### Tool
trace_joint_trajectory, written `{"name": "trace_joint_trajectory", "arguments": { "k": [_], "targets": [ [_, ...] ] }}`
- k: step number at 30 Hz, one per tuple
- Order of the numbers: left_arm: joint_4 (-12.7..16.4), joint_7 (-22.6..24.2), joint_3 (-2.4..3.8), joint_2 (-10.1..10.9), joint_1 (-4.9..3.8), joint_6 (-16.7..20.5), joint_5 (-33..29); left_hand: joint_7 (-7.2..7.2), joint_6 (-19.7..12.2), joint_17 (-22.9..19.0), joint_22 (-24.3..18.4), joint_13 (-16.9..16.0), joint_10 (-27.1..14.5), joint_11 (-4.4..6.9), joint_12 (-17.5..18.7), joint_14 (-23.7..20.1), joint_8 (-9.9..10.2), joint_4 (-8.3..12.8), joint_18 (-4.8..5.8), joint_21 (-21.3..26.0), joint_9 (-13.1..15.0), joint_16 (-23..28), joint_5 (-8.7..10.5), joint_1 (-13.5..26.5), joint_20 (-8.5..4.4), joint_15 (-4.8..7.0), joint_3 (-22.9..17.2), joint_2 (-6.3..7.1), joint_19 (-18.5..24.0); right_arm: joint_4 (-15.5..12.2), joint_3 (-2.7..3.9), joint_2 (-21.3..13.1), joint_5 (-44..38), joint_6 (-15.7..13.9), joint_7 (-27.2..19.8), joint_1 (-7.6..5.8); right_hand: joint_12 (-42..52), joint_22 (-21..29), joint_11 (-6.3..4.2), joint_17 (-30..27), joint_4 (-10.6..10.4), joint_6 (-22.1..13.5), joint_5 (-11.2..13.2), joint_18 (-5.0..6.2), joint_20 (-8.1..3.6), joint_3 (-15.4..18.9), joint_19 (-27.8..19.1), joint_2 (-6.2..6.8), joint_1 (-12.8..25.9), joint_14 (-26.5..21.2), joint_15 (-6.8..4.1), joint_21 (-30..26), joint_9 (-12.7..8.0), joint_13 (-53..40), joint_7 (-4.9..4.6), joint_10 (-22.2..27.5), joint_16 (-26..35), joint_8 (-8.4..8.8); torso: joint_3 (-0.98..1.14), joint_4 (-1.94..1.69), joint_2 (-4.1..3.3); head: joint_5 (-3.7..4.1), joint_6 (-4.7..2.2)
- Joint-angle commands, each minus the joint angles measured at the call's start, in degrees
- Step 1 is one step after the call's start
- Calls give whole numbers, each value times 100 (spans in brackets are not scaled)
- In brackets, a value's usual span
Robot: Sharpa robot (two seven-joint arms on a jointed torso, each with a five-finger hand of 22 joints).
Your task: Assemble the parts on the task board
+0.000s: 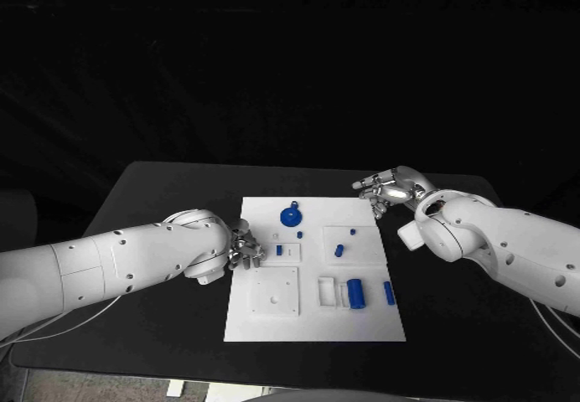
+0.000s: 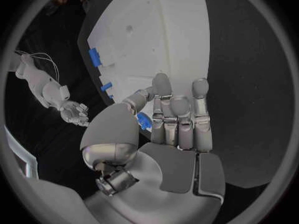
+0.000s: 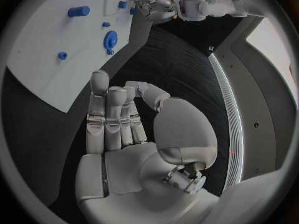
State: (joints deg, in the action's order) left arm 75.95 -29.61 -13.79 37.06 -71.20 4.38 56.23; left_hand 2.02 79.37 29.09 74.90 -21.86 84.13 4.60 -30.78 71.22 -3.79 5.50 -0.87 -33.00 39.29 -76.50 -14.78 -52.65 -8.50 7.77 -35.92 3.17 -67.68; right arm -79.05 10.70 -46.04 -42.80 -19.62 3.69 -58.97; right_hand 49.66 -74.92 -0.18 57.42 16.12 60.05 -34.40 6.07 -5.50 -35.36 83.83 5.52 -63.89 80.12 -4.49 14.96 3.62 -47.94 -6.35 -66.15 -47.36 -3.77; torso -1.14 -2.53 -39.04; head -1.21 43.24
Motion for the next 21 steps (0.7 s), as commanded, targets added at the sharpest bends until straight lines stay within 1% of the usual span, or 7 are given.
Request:
{"name": "trace_joint_trajectory", "arguments": {
  "k": [1, 4, 7, 11, 18, 19, 21],
  "targets": [
    [3, -97, 8, -1, -7, -77, 10, 26, -6, -6, 109, 10, 269, 17, 13, 7, 1, -33, 87, 41, -1, 20, 47, -39, 5, -37, 54, 88, -38, -7, 2, -2, -29, 86, -16, 2, -21, -103, -14, 0, -11, -17, -18, 109, 7, -23, -43, 18, -44, -42, 14, 34, -7, 6, -33, 32, 29, 25, 1, 0, 1, 5, -2],
    [5, -93, 8, 2, -7, -81, 11, 28, -3, -6, 110, 12, 270, 19, 13, 7, 1, -61, 87, 45, -3, 20, 63, -37, 6, -37, 78, 118, -43, -5, 2, -3, -29, 87, -15, 2, -21, -103, -14, 0, -11, -17, -18, 109, 7, -23, -43, 18, -44, -42, 14, 34, -7, 6, -33, 32, 29, 25, 1, 0, 0, 6, 0],
    [11, -88, 8, 4, -7, -82, 14, 35, -1, -6, 109, 12, 270, 22, 8, 6, 1, -107, 87, 61, -10, 21, 92, -57, 7, -37, 133, 182, -46, -4, 2, -3, -29, 89, -13, 3, -21, -103, -14, 0, -11, -17, -18, 109, 7, -23, -43, 18, -44, -42, 14, 34, -7, 6, -33, 32, 29, 25, 1, -1, 1, 9, -4],
    [15, -79, 8, 9, -7, -58, 11, 34, 2, -6, 112, 15, 270, 21, 11, 6, 2, -149, 87, 68, -18, 22, 93, -89, 7, -37, 148, 183, -51, -3, 2, -3, -29, 89, -11, 4, -21, -103, -14, 0, -11, -17, -18, 109, 7, -23, -43, 18, -44, -42, 14, 34, -7, 6, -33, 32, 29, 25, 1, -1, 0, 12, -6],
    [32, -42, 9, 22, -7, -28, 8, 33, 1, -6, 112, 15, 270, 21, 11, 6, 2, -149, 87, 68, -19, 21, 89, -95, 7, -36, 144, 175, -52, 0, 2, -2, -28, 92, -11, 5, -21, -103, -14, 0, -11, -17, -18, 109, 7, -23, -43, 18, -44, -42, 14, 34, -7, 6, -33, 32, 29, 25, 2, -4, 0, 6, -20],
    [37, -35, 9, 28, -7, -25, 8, 33, 1, -6, 112, 15, 270, 21, 11, 6, 2, -149, 87, 68, -19, 21, 89, -95, 7, -36, 144, 175, -52, 1, 2, -2, -28, 92, -12, 5, -21, -103, -14, 0, -11, -17, -18, 109, 7, -23, -43, 18, -44, -42, 14, 34, -7, 6, -33, 32, 29, 25, 1, -4, 0, 3, -38],
    [52, -18, 11, 47, -8, -21, 14, 33, 1, -8, 111, 17, 270, 20, 14, 5, 2, -151, 87, 73, -23, 26, 88, -100, 6, -35, 147, 181, -53, 4, 2, -1, -27, 94, -14, 5, -21, -103, -14, 0, -11, -17, -18, 109, 7, -23, -43, 18, -44, -42, 14, 34, -7, 6, -33, 32, 29, 25, -1, -2, 1, 1, -47]
  ]
}}
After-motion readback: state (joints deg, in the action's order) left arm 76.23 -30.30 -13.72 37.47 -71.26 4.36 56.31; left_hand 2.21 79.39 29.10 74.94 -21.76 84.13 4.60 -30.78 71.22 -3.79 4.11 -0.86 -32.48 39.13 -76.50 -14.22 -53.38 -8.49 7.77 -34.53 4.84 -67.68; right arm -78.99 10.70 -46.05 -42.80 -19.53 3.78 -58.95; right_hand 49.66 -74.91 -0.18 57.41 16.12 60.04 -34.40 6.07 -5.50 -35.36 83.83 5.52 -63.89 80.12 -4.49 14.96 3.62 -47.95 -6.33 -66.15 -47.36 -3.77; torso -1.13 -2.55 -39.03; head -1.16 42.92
